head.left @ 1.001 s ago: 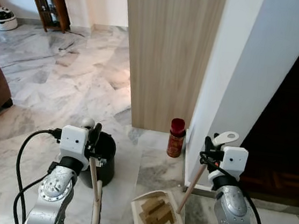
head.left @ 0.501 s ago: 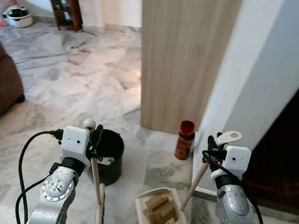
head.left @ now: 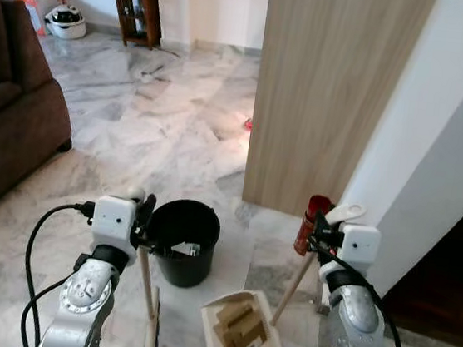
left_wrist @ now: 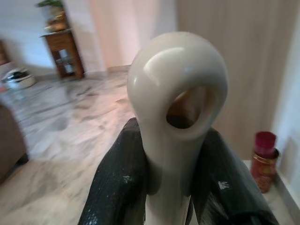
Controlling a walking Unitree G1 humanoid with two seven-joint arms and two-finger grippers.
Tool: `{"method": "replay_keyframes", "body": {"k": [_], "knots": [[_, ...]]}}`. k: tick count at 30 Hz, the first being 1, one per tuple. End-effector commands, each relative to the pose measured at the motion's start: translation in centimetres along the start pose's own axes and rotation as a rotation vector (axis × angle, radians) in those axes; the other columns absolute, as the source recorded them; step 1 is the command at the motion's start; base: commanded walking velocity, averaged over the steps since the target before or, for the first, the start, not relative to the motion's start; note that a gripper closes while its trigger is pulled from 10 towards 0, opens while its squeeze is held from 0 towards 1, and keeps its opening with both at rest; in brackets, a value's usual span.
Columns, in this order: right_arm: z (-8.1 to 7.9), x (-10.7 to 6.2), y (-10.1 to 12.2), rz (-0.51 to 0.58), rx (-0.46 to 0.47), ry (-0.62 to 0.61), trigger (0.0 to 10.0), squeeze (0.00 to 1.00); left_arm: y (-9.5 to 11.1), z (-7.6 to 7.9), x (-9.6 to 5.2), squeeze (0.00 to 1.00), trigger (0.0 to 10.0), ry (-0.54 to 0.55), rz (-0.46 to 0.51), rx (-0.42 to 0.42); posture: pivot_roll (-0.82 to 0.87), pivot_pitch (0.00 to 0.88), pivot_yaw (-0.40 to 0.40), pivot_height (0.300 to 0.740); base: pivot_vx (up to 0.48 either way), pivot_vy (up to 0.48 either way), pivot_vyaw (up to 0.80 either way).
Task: Sweep floor
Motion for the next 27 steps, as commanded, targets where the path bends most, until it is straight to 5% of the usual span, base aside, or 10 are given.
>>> {"method": "replay_keyframes", "body": {"k": [1,18,27], "knots": [[0.26,0.3,0.97,0.045,0.003,-0.006,10.0,0.0,1.31,0.06,0.42,0.0,10.0,-0.005,0.048,0.004,-0.06,0.0,0.073,0.74,0.0,0.251,-0.8],[0.27,0.54,1.1,0.041,-0.009,0.006,10.0,0.0,1.28,0.12,0.43,0.0,10.0,0.005,0.049,-0.006,-0.06,0.0,0.06,0.74,0.0,0.256,0.0],[0.08,0.52,1.01,0.041,-0.009,0.015,10.0,0.0,1.24,0.15,0.42,0.0,10.0,0.005,0.049,-0.009,-0.06,0.0,0.058,0.74,0.0,0.259,-0.49]]}}
Point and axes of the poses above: a point about 5 cm out from each wrist's last joint towards the gripper, its own x axis pointing out of the wrist towards the gripper, its own y axis along the axis of the wrist's last joint, z = x × y, the point moved 3 cm from there along x, pointing out of the wrist towards the gripper, and after that the axes turned 2 degrees about x, right-handed, at the moved point
